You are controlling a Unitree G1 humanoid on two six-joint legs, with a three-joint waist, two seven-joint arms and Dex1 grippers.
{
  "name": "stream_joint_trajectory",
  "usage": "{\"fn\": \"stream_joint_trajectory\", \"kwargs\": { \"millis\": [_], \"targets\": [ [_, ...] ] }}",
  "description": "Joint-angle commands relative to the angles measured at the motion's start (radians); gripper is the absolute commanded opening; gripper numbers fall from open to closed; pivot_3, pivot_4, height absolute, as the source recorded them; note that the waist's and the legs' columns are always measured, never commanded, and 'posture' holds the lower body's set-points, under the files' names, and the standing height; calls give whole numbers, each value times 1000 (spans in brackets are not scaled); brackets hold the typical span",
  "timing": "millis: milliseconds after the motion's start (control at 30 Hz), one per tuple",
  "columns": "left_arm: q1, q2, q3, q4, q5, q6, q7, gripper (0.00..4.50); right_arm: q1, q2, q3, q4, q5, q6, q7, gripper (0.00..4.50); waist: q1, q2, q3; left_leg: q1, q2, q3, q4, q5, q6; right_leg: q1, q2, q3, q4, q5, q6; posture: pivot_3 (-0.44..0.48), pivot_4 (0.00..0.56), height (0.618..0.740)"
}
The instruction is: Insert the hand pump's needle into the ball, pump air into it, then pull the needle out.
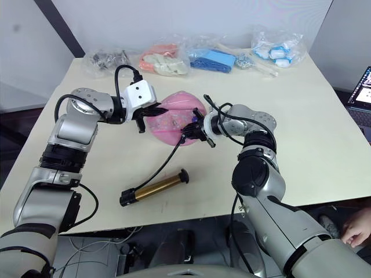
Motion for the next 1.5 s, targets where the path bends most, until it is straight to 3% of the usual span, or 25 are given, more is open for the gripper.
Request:
{"fn": "stream_joint_trajectory", "kwargs": {
  "millis": [33, 333, 600, 1000, 1500],
  "targets": [
    [17, 7, -14, -35, -14, -3, -35, 45, 14, 100, -12, -107, 80, -95, -43, 341, 1, 0, 0, 0, 0, 0, 0, 0, 0, 0, 0, 0, 0, 0, 0, 0, 150, 740],
    [18, 8, -18, -36, -18, 1, -37, 45, 35, 162, 92, -165, 179, -129, -103, 341, -1, 0, 0, -1, 0, 1, -1, 0, 0, 0, 0, 0, -1, 0, 0, 0, 150, 740],
    [25, 7, -12, -40, -31, 36, -29, 45, 98, 140, 210, -182, 198, -100, -98, 341, -1, 0, 0, -2, 0, 0, -1, 0, 0, -1, 0, 0, -1, 0, 0, 0, 150, 740],
    [26, 2, -12, -24, -64, 144, -28, 45, 154, 90, 373, -172, 180, -88, 9, 341, -3, 0, 0, -1, 0, 1, -1, 0, 0, -1, 0, 0, -1, 0, 0, 0, 150, 740],
    [42, -5, -34, -10, -50, 140, -32, 45, 127, 42, 449, -92, 129, -145, 124, 341, -14, 0, 0, 0, 0, 0, 0, 0, 0, 0, 1, 0, 0, 0, 0, 0, 150, 740]
  ]
}}
